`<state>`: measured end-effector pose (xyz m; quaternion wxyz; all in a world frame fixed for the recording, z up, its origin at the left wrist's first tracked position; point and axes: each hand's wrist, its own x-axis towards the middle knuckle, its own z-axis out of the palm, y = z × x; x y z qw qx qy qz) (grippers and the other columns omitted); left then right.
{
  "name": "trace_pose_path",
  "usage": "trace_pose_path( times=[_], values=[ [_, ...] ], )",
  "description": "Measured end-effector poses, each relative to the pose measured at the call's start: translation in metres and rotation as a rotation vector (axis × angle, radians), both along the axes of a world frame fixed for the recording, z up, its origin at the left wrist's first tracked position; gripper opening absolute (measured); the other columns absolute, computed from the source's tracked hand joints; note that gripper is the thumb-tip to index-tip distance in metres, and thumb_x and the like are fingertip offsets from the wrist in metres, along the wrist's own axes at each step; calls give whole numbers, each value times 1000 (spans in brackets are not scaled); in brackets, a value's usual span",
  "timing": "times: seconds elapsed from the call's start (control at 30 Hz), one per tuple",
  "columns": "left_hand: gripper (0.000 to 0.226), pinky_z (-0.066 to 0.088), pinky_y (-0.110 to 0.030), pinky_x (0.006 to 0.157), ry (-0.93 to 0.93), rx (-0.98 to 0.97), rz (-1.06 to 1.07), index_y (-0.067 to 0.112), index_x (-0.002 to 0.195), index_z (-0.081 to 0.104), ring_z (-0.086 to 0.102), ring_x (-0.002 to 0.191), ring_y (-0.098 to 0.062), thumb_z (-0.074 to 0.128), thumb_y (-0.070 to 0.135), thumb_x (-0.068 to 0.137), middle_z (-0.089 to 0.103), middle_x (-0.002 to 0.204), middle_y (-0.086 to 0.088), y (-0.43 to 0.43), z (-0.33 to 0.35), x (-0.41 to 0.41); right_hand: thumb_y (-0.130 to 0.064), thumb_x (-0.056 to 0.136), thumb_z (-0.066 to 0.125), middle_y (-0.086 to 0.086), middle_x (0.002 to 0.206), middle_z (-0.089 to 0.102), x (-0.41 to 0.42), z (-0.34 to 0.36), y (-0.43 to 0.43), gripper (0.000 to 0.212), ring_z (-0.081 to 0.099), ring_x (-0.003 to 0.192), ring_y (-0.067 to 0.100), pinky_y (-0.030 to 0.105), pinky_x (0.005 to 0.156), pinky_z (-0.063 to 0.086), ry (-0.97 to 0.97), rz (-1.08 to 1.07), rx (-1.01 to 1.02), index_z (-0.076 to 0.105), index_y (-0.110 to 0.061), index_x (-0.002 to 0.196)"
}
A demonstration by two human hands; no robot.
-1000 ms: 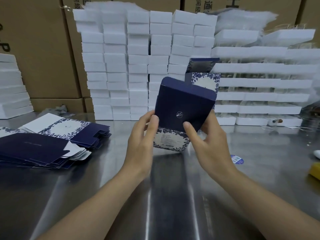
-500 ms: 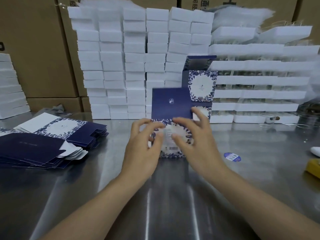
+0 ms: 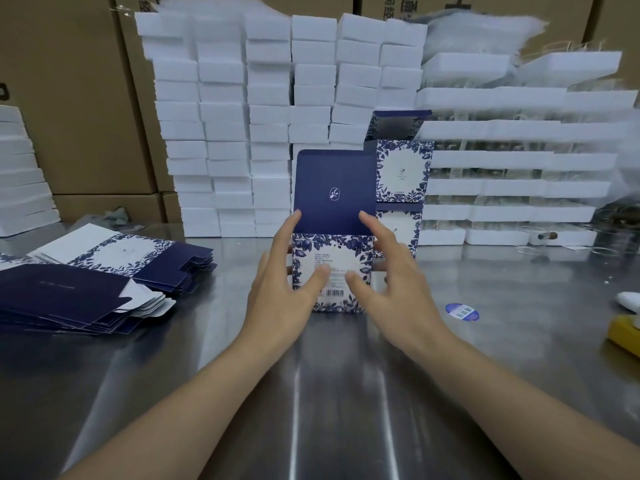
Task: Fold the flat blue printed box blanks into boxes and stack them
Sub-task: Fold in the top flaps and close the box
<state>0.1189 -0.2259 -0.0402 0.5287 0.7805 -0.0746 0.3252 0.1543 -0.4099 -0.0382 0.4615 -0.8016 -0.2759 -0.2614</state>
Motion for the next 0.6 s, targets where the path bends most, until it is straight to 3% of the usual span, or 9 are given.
trace_pose_path(
  times=[0.07,0.13,0.23,0.37,0.43,0.5,0.6],
  values=[
    [63,54,-35,94,-51,120,115,76,144,31,54,106,12,67,53,98,46,128,27,3,0,-3,-55,91,63,-17,113,49,0,5,-1,65,59,93,-1,32,89,52,-51,-70,21,32,-73,145],
    [43,58,-37,91,-89,128,164,72,137,45,55,106,8,60,62,98,42,123,28,4,0,-3,-65,89,60,-15,106,47,1,8,-1,53,59,88,2,32,86,54,-56,-118,37,44,-71,138],
    [29,52,-40,103,-118,159,207,59,125,61,45,131,1,60,62,96,39,139,26,4,0,-1,-63,90,66,-18,113,44,1,8,-1,42,54,107,0,40,97,53,-11,-130,27,58,-60,131],
    [18,31,-15,108,-223,266,214,46,116,65,34,141,11,62,52,99,44,152,30,3,8,-7,-44,93,75,-17,133,43,-5,16,0,27,46,133,12,43,115,40,-64,-88,69,70,-42,120],
    [20,37,-28,114,-286,362,196,40,118,70,42,143,2,63,48,100,58,142,26,0,11,-9,-40,95,74,-16,141,50,-9,19,0,22,48,138,10,39,116,39,-97,-36,47,72,-35,116],
    [21,45,-43,111,-327,398,166,34,120,73,55,134,-5,66,42,102,68,129,22,-4,12,-11,-35,97,73,-18,133,62,-12,19,1,19,50,137,6,35,114,41,-143,15,22,71,-30,116],
    [16,50,-44,101,-336,315,145,33,115,76,64,119,-6,69,34,101,72,116,22,-4,14,-12,-24,99,73,-16,114,69,-17,18,5,16,60,121,4,28,103,47,-189,65,40,71,-25,114]
  ],
)
